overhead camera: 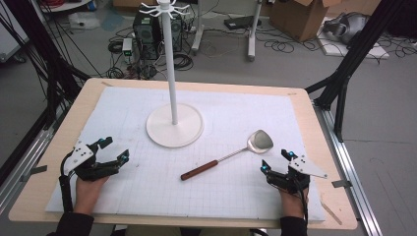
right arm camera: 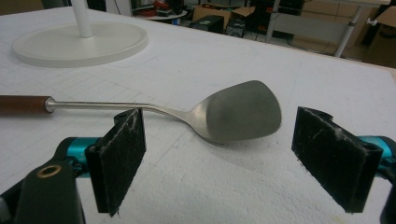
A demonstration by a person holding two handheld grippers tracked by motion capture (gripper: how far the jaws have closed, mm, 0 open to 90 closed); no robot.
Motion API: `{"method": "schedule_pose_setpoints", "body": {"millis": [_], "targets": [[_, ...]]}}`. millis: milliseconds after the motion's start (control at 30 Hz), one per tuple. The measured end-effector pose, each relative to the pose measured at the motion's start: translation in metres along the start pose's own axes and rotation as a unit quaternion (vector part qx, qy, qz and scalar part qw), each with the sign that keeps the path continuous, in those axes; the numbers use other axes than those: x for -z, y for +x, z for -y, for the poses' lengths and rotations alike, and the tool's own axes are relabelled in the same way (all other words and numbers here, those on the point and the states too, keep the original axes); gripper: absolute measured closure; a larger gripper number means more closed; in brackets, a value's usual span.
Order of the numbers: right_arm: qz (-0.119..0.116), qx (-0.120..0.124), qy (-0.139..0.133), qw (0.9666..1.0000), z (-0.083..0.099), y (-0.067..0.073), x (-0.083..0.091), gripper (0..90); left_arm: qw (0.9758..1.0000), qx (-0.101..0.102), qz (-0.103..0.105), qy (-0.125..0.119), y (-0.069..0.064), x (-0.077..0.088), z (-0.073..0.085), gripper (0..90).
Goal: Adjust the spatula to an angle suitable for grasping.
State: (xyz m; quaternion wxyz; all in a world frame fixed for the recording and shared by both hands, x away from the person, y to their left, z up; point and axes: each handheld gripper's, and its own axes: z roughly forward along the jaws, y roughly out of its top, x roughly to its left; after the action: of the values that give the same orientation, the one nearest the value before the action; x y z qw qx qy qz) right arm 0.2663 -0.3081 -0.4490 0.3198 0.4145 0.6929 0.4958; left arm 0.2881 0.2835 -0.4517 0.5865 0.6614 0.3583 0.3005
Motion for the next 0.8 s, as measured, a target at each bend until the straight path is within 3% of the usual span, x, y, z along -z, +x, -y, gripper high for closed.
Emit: {"method": "schedule_pose_setpoints", "body": {"millis": [167, 400, 533, 633, 667, 733, 767, 800], "targets": [[-0.003, -0.003, 0.0, 1.0, 0.0, -0.001, 0.0, 16.4, 0.9999, -0.008, -0.011, 0.01, -0.003, -0.002, -0.001, 18.3], [-0.004, -0.005, -0.003, 1.0, 0.0, -0.002, 0.0, 16.4, 0.9992, 0.01, -0.028, 0.027, 0.0, -0.005, -0.004, 22.8], [-0.004, -0.001, 0.0, 1.0, 0.0, -0.001, 0.0, 16.4, 0.9986, 0.005, -0.035, 0.04, -0.002, -0.008, -0.01, 23.5], [-0.004, 0.001, 0.002, 1.0, 0.0, 0.0, 0.0, 16.4, 0.9989, 0.001, 0.007, 0.047, -0.011, -0.018, -0.028, 27.4], [-0.003, 0.0, 0.003, 1.0, 0.0, 0.0, -0.001, 16.3, 0.9977, 0.005, 0.035, 0.058, -0.015, -0.025, -0.033, 28.6], [-0.003, 0.001, 0.005, 1.0, 0.0, 0.0, -0.001, 16.4, 0.9946, 0.012, 0.068, 0.078, -0.02, -0.035, -0.038, 30.1], [-0.002, 0.002, 0.005, 1.0, 0.0, -0.001, -0.001, 16.4, 0.9927, 0.011, 0.081, 0.09, -0.025, -0.043, -0.04, 31.3], [-0.002, 0.002, 0.005, 1.0, 0.0, -0.001, -0.001, 16.4, 0.9927, 0.011, 0.081, 0.09, -0.025, -0.043, -0.04, 32.8]]}}
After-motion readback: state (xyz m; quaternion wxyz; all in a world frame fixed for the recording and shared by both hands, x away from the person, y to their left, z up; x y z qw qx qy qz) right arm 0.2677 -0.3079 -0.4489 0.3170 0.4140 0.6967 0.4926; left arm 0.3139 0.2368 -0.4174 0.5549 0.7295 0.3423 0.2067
